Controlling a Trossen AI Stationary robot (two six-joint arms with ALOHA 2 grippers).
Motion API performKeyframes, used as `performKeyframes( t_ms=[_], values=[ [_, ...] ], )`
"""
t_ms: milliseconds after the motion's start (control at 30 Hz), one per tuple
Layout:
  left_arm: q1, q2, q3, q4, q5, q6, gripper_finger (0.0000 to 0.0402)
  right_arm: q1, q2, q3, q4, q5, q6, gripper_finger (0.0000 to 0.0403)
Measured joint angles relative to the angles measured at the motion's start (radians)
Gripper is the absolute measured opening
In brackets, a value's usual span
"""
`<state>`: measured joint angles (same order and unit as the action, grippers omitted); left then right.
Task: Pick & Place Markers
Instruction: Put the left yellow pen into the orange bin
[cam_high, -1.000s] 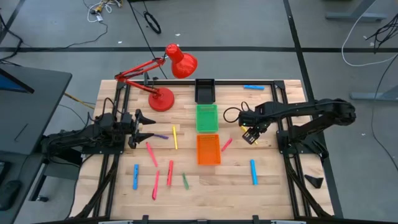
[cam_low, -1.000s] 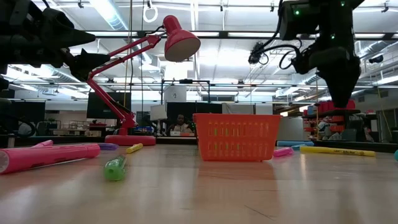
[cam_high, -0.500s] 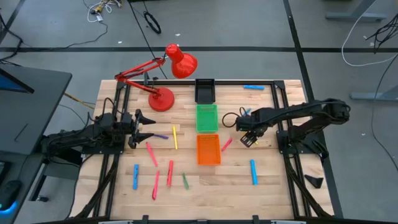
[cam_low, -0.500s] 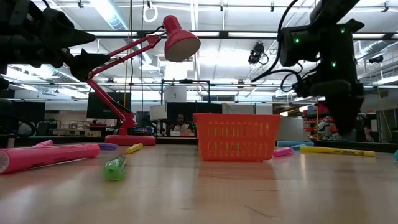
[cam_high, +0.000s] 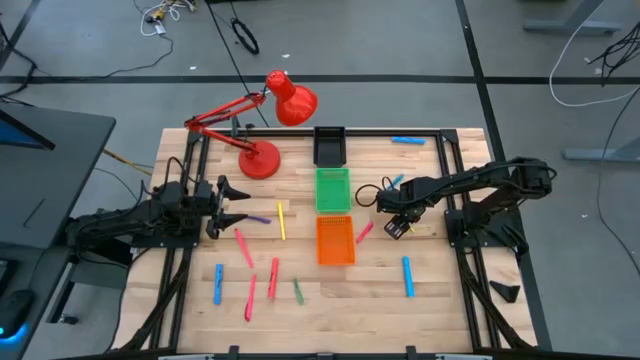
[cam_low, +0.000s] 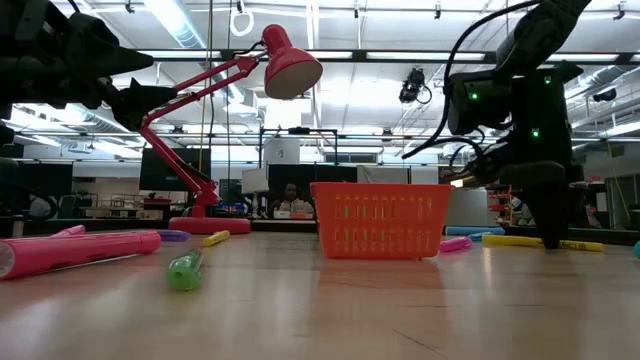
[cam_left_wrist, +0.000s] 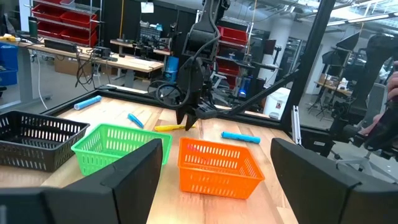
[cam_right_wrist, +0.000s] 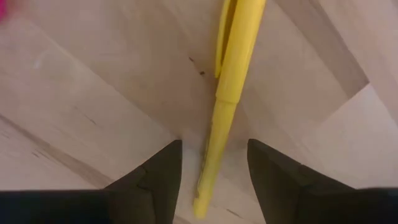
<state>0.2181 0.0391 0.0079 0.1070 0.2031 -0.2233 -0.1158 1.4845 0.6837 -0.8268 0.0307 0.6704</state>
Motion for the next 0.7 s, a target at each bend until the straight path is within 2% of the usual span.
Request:
performKeyframes(
  t_ms=[433, 567, 700],
  values=[
    [0.000, 0.000, 0.000, 0.000, 0.000, 0.000, 0.0307, -0.004, -0.002, -0.036, 0.037, -0.023, 0.039, 0.0180],
    [0.000, 0.000, 0.000, 0.000, 0.000, 0.000, 0.0307, -0.003, -0.002, -0.037, 0.044, -0.028, 0.054, 0.0149],
    [0.000, 0.000, 0.000, 0.000, 0.000, 0.000, 0.0307, -0.003, -0.001, -0.037, 0.054, -0.030, 0.075, 0.0101]
  ],
)
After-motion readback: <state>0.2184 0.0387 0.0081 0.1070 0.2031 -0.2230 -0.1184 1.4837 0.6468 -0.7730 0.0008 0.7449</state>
